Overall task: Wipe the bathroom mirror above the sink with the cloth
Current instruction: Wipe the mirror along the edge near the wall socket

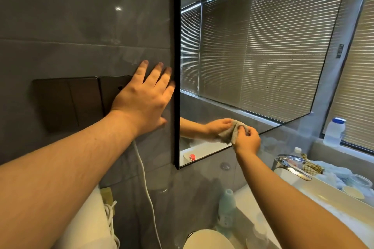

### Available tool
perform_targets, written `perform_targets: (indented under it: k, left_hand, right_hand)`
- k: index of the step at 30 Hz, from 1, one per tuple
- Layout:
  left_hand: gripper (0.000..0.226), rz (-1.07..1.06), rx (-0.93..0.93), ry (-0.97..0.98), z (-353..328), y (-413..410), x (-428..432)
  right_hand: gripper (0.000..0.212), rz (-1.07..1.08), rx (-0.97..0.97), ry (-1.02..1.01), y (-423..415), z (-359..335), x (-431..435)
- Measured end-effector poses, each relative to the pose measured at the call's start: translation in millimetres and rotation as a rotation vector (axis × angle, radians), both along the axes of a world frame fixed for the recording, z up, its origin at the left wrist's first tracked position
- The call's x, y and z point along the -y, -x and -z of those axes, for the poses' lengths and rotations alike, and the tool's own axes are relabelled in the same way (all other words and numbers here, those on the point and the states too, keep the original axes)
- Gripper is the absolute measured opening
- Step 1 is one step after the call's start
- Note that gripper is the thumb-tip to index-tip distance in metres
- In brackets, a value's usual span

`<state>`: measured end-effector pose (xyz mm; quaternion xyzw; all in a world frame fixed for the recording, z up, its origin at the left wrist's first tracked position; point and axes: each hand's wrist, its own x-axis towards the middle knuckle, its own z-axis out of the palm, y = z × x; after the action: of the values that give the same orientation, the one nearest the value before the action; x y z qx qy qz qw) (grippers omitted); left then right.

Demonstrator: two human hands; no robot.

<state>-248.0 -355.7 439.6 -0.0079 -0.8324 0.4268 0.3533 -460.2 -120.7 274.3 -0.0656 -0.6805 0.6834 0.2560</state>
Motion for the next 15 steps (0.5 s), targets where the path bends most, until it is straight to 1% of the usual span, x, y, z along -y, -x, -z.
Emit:
perform_targets:
  k: [3,6,10,13,15]
  left_hand:
    - [0.097,-0.009,-0.001,0.014,0,0,0]
    - [0.098,-0.010,0.004,0.012,0,0,-1]
    - [0.096,0.000,0.008,0.008,0,-1,0]
    - [0.097,-0.001,0.012,0.011,0,-1,0]
    - [0.097,0.004,0.012,0.010,0,-1,0]
  right_hand:
    - [0.005,-0.008,-0.010,-0.005,-5,3,3]
    - [0.001,-0.040,-0.074,-0.027,-21,11,21]
    - [0.010,-0.123,-0.173,-0.081,-56,20,49]
    - [0.007,-0.194,-0.194,-0.122,-87,24,66]
    - [0.010,-0.234,-0.229,-0.134,-109,25,77]
